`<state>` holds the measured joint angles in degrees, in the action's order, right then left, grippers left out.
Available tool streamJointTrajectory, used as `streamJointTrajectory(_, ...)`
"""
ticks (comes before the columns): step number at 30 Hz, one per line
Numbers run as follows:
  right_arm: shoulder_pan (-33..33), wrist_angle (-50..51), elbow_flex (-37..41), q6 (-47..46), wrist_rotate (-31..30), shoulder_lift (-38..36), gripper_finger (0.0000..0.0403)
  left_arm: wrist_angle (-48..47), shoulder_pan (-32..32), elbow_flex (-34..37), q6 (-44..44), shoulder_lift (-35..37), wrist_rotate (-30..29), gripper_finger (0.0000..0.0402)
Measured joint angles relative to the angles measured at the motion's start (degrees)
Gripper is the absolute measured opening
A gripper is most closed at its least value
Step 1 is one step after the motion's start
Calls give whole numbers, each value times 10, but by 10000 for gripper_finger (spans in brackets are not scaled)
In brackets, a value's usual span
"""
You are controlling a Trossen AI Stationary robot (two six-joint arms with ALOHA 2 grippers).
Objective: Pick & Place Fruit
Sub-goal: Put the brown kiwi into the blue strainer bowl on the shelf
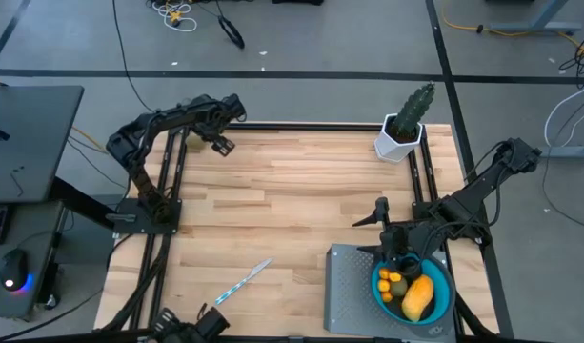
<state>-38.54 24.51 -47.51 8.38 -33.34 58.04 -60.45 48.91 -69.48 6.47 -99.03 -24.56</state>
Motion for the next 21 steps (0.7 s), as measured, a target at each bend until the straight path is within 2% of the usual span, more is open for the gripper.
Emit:
streamJointTrajectory(8, 0, 14, 0, -17, -10, 0, 305, -36, 34, 0, -86, -30, -40, 248)
streamJointTrajectory(11, 0, 21, 0, -19, -11, 0, 305, -37, 47, 0, -99, -30, -11, 252)
streamJointTrajectory(13, 0, 23, 0, -19, -11, 0, 305, -33, 55, 0, -114, -30, 27, 262)
streamJointTrajectory(21, 8, 27, 0, -13, -11, 0, 305, -17, 82, 0, -183, -32, 15, 337)
